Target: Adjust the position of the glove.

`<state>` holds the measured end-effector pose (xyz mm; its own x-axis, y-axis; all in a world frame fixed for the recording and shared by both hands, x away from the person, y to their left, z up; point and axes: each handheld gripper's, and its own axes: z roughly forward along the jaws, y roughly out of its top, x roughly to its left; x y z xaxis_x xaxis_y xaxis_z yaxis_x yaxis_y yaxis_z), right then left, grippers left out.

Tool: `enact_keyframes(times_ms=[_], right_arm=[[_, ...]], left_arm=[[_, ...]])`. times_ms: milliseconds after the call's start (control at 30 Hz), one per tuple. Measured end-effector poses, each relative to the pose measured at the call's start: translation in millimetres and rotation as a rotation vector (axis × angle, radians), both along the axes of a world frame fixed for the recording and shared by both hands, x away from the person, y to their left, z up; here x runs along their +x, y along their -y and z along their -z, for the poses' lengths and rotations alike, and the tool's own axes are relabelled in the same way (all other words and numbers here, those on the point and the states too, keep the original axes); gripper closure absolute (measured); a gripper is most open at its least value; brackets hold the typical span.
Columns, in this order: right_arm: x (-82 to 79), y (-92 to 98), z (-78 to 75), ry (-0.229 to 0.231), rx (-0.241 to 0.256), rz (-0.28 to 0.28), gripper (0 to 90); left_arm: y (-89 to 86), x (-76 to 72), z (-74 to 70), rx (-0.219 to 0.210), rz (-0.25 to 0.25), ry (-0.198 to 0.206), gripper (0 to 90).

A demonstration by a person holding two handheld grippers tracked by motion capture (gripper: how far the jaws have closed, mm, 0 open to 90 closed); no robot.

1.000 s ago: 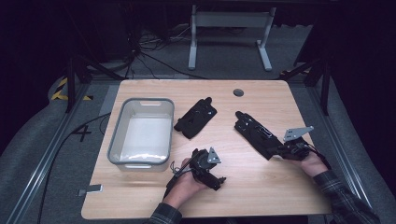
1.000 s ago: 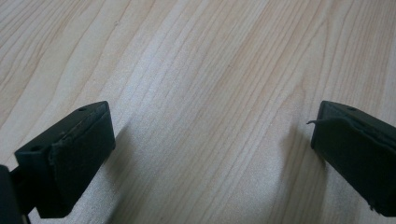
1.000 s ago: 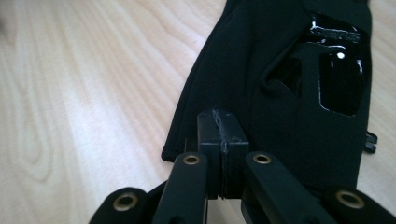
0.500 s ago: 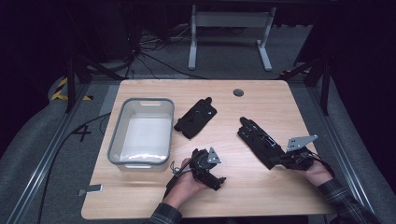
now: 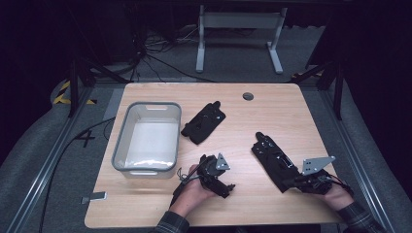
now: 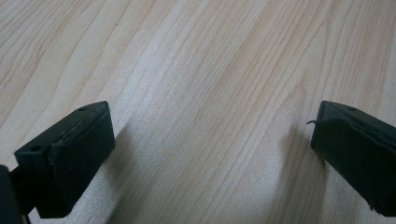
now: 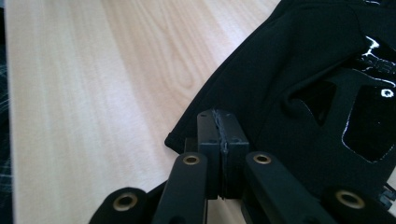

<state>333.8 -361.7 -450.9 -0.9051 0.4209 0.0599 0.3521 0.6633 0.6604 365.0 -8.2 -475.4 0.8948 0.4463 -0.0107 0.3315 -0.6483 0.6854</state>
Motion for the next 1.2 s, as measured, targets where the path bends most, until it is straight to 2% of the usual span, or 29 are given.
enact_keyframes(times_ms=[200,233,400,433,567,600,933,1200], right_arm=[[-3.3,2.4,-6.8,0.019,0.030,0.003,90.0],[0.6,4.6,-11.3,0.028,0.051,0.014,90.0],[11.2,9.4,-18.0,0.042,0.074,0.038,90.0],[22.0,11.2,-20.9,0.050,0.077,0.056,90.0],[41.1,11.0,-23.7,0.056,0.088,0.080,90.0],[41.1,11.0,-23.7,0.056,0.088,0.080,90.0],[89.6,6.7,-23.2,0.083,0.081,0.139,90.0],[108.2,1.6,-13.2,0.069,0.044,0.147,90.0]], left_arm=[[0.0,-0.3,0.0,0.000,-0.002,-0.002,0.0],[0.0,-0.4,0.0,0.000,-0.003,-0.002,0.0],[0.0,0.0,0.0,0.000,0.000,0.000,0.0],[0.0,0.0,0.0,0.000,0.000,0.000,0.0],[0.0,0.0,0.0,0.000,0.000,0.000,0.0],[0.0,0.0,0.0,0.000,0.000,0.000,0.0],[0.2,1.0,-0.1,-0.001,0.002,-0.001,0.0],[0.0,1.0,-0.1,-0.001,-0.003,-0.006,0.1]])
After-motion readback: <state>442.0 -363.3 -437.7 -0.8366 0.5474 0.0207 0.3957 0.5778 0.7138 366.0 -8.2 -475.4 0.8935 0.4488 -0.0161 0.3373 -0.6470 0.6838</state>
